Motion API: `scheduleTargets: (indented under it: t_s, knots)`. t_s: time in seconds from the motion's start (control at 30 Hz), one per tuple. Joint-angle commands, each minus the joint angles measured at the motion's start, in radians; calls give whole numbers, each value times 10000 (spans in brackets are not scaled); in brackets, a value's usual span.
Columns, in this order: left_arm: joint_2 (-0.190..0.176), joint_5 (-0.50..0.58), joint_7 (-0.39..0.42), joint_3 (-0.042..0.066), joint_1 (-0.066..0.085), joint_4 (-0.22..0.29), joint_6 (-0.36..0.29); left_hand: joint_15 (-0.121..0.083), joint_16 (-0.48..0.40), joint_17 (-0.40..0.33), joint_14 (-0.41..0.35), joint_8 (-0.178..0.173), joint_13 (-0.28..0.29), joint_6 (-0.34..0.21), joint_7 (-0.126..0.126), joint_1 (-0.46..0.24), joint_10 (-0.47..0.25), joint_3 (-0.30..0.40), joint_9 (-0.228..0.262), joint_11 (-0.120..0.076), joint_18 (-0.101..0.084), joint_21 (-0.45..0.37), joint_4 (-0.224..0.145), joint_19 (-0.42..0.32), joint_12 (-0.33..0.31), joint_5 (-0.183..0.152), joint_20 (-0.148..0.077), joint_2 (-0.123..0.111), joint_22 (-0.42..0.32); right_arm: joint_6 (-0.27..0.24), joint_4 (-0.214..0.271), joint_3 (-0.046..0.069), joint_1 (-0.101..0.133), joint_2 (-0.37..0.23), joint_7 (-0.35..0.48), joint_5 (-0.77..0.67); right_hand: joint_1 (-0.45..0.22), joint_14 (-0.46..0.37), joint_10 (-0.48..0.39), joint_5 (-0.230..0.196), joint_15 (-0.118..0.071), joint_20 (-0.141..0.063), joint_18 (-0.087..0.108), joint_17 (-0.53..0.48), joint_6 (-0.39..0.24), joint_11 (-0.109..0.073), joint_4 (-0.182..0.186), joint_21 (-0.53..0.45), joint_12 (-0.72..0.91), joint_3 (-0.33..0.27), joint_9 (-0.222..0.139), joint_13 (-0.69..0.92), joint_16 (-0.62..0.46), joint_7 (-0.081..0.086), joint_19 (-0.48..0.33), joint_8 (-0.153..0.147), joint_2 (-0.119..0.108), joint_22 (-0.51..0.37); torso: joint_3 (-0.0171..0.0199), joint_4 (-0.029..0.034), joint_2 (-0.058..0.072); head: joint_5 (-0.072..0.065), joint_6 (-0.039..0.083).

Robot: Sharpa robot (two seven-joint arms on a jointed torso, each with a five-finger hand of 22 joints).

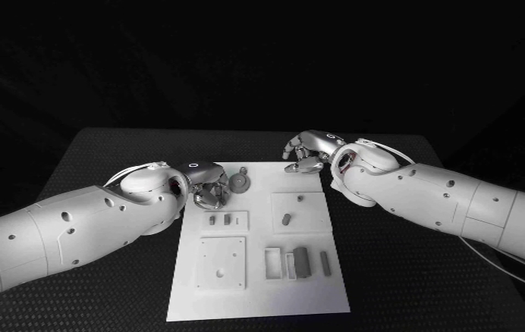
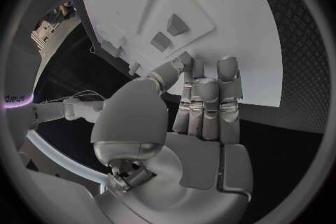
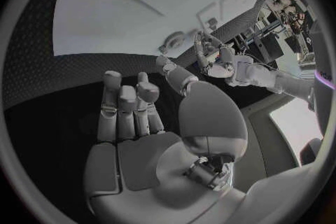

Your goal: Assemble the parts on the task board

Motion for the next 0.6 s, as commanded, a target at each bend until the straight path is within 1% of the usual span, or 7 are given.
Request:
scheduleTargets:
  t_s: [0.03,0.37,0.53,0.57,0.6]
  knots:
    - [29,-168,-79,-81,-86,-58,365,-83,50,6,7,44,-7,61,-2,31,67,61,-7,-20,870,18,-20,-9,-37,52,-83,130,198,59,5,2,-4,7,69,-29,-54,17,-43,21,-34,32,139,-10,0,16,45,-61,9,-13,4,2,-41,81,68,-68,4,123,1,2,-2,-9,-13]
    - [-13,-64,-4,-90,-86,-39,286,-80,47,6,2,40,-5,46,3,21,62,42,-10,-17,860,9,-21,-21,-54,51,-84,100,196,49,10,2,-4,-4,66,-29,-54,18,-43,21,-34,32,139,-10,0,16,44,-62,10,-13,5,2,-40,81,68,-68,3,123,4,6,-6,-16,-15]
    - [-42,45,28,-91,-86,-32,40,-45,4,-9,-61,-19,-21,-82,56,12,-34,-3,-38,19,835,-40,-21,-92,-139,49,-74,-15,185,43,7,2,-4,-11,69,-29,-55,18,-43,21,-33,32,139,-10,-1,17,44,-62,10,-14,5,2,-41,81,68,-69,1,123,1,10,-6,-16,-3]
    - [-43,45,13,-91,-87,-23,-109,-36,-6,-12,-79,-74,-21,-187,97,37,-45,-9,-64,26,831,-52,-21,-109,-155,47,-71,-56,184,32,9,2,-4,-12,74,-29,-55,18,-43,21,-33,32,139,-10,-1,17,44,-62,10,-14,5,2,-41,81,68,-69,1,123,2,11,-6,-15,-1]
    - [-49,30,39,-91,-87,-20,-218,-32,-17,-14,-114,-181,-11,-391,178,108,-32,-12,-116,29,823,-75,-25,-142,-160,45,-64,-148,183,30,10,2,-4,-15,76,-29,-54,18,-43,21,-33,32,139,-11,-1,17,44,-62,10,-14,5,2,-41,81,68,-69,1,123,2,11,-6,-15,-1]
